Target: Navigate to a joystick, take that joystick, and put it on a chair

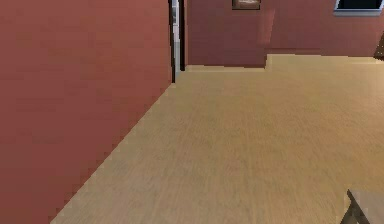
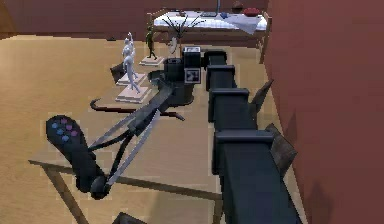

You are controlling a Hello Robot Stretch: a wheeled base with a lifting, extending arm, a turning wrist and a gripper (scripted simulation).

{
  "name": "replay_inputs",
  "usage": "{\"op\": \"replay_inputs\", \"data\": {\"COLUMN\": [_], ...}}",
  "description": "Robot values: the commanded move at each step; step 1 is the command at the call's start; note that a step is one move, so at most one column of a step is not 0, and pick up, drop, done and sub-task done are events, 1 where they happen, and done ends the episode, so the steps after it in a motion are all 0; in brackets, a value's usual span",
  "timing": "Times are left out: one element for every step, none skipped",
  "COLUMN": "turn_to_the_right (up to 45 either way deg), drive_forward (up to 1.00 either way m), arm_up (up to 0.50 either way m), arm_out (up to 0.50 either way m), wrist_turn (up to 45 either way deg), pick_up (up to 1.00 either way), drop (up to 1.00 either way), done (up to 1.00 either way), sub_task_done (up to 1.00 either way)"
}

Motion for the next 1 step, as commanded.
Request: {"op": "replay_inputs", "data": {"turn_to_the_right": [0.0], "drive_forward": [0.00], "arm_up": [0.00], "arm_out": [0.00], "wrist_turn": [39.0], "pick_up": [0.00], "drop": [0.00], "done": [0.00], "sub_task_done": [0.00]}}
